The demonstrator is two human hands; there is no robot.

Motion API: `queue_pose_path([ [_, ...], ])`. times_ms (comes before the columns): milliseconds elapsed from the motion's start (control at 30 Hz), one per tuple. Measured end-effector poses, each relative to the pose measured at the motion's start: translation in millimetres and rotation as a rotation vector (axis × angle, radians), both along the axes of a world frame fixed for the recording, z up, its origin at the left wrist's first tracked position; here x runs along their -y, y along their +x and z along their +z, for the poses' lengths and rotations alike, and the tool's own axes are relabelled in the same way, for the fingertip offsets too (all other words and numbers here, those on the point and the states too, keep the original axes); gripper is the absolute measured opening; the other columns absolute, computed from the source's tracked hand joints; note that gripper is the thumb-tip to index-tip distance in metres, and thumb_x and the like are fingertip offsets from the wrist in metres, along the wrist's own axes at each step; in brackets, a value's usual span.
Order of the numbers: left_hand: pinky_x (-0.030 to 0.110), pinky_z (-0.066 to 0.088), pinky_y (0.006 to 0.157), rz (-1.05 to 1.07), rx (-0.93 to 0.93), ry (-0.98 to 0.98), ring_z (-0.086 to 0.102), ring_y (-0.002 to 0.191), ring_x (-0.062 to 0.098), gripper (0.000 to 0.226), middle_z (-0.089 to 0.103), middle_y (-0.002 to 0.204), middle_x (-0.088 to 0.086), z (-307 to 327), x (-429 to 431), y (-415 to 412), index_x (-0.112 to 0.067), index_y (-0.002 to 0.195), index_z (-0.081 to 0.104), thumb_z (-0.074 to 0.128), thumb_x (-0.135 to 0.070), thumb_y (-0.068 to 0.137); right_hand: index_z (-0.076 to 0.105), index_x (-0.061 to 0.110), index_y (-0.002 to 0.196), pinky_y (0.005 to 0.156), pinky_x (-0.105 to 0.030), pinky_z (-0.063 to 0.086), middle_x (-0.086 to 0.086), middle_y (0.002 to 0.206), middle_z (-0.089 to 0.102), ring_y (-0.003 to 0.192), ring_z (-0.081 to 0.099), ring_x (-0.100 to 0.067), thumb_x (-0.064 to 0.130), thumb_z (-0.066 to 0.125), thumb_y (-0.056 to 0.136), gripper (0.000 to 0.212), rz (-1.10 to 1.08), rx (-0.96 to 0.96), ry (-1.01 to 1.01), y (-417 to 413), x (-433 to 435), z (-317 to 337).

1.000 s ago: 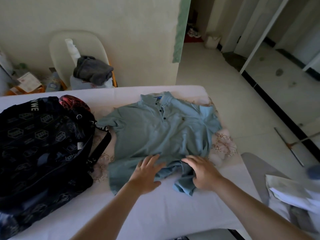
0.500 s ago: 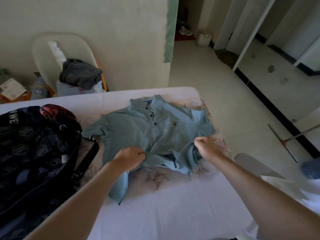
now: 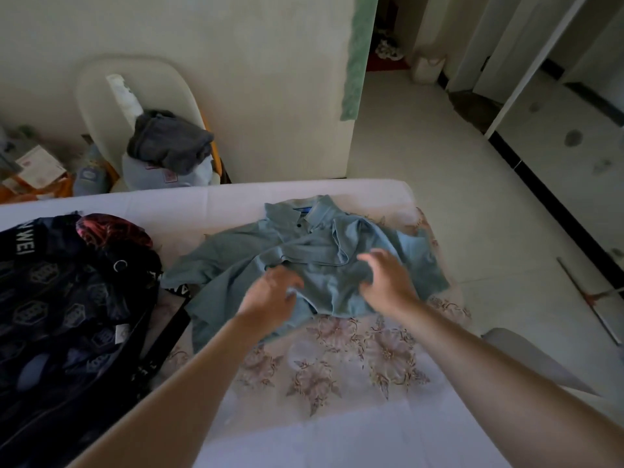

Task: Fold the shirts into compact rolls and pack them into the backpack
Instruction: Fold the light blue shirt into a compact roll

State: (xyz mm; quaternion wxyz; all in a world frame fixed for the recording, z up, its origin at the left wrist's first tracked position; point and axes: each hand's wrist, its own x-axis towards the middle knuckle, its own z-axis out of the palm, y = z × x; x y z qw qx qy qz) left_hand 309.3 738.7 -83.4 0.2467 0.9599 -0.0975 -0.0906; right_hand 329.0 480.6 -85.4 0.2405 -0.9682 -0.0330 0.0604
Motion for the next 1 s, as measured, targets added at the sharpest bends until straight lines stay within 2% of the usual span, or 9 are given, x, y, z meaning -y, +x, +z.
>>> queue_pose_path([
  [133,0.042,0.033,0.111,-0.206,-0.182,0.417,0.03,0.136,0.022,0.07,0.031,0.145,-0.005,-36.5,-5.3,-26.6,-0.035,0.143,0.037,0.066,-0.044,0.08,0.038,0.024,0.148,0.107,-0.04,0.037,-0.006,0.139,0.037,0.128,0.039,-0.027,0.022,0.07,0.081,0.074,0.37,-0.1,-0.332,-26.0,-4.9,-39.3],
  [267,0.034,0.05,0.092,-0.063,-0.242,0.212,0.055,0.11,0.021,0.042,0.053,0.116,-0.005,-47.3,-18.4,-25.6,-0.032,0.122,0.058,0.054,-0.003,0.092,0.043,0.017,0.143,0.095,-0.037,0.047,-0.007,0.124,0.05,0.115,0.05,-0.027,-0.015,0.055,0.082,0.07,0.343,-0.051,-0.354,-27.0,-7.4,-49.1],
  [400,0.031,0.052,0.086,-0.117,-0.362,0.261,0.058,0.096,0.017,0.045,0.058,0.111,-0.004,-39.5,-32.7,-23.3,-0.033,0.11,0.064,0.047,0.003,0.089,0.064,0.018,0.121,0.083,-0.035,0.052,-0.002,0.108,0.059,0.104,0.06,-0.024,-0.01,0.056,0.083,0.047,0.335,-0.056,-0.317,-25.8,4.4,-43.9],
  [533,0.024,0.049,0.072,-0.394,-0.715,0.418,0.062,0.085,0.016,0.037,0.066,0.1,-0.002,-13.0,-25.7,-35.6,-0.029,0.115,0.069,0.058,-0.007,0.087,0.07,0.017,0.11,0.077,-0.032,0.049,-0.005,0.106,0.069,0.091,0.063,-0.022,0.001,0.052,0.082,0.037,0.437,-0.568,-0.375,-44.4,-0.9,-20.3],
  [600,0.023,0.054,0.071,-0.383,-0.897,0.299,0.07,0.078,0.013,0.032,0.071,0.093,-0.001,-4.6,-14.8,-45.1,-0.027,0.116,0.068,0.062,-0.016,0.087,0.07,0.012,0.083,0.067,-0.041,0.049,-0.015,0.083,0.065,0.069,0.054,-0.022,0.012,0.049,0.077,0.021,0.472,-0.759,-0.364,-53.5,-4.0,-17.7],
  [667,0.025,0.055,0.083,-0.326,-0.758,0.151,0.07,0.092,0.011,0.027,0.071,0.103,-0.005,-5.1,-5.4,-49.1,-0.03,0.114,0.068,0.055,-0.02,0.092,0.059,0.018,0.065,0.067,-0.047,0.05,-0.006,0.067,0.057,0.063,0.052,-0.021,0.019,0.049,0.078,0.016,0.357,-0.676,-0.231,-52.7,-2.9,-17.4],
  [833,0.036,0.036,0.108,-0.179,-0.028,0.186,0.037,0.129,0.017,0.034,0.042,0.138,-0.01,-25.2,4.0,-53.9,-0.039,0.123,0.06,0.06,-0.033,0.089,0.065,0.022,0.111,0.081,-0.036,0.049,0.0,0.128,0.055,0.107,0.06,-0.024,0.008,0.05,0.093,0.028,0.256,-0.068,-0.229,-29.8,-1.4,-19.1],
  [900,0.04,0.029,0.114,-0.199,0.011,0.272,0.026,0.138,0.022,0.048,0.029,0.15,-0.005,-36.2,2.8,-55.0,-0.04,0.137,0.05,0.062,-0.037,0.09,0.055,0.022,0.135,0.08,-0.039,0.054,-0.004,0.147,0.041,0.109,0.06,-0.026,-0.002,0.047,0.092,0.05,0.229,-0.055,-0.276,-16.0,-1.0,-23.9],
  [1000,0.04,0.031,0.113,-0.173,-0.009,0.294,0.035,0.137,0.025,0.055,0.032,0.152,-0.002,-49.7,-5.1,-49.4,-0.034,0.144,0.045,0.062,-0.029,0.091,0.02,0.024,0.156,0.058,-0.034,0.052,-0.011,0.155,0.028,0.085,0.066,-0.025,0.002,0.047,0.095,0.07,0.172,-0.105,-0.386,1.2,4.3,-35.3],
])
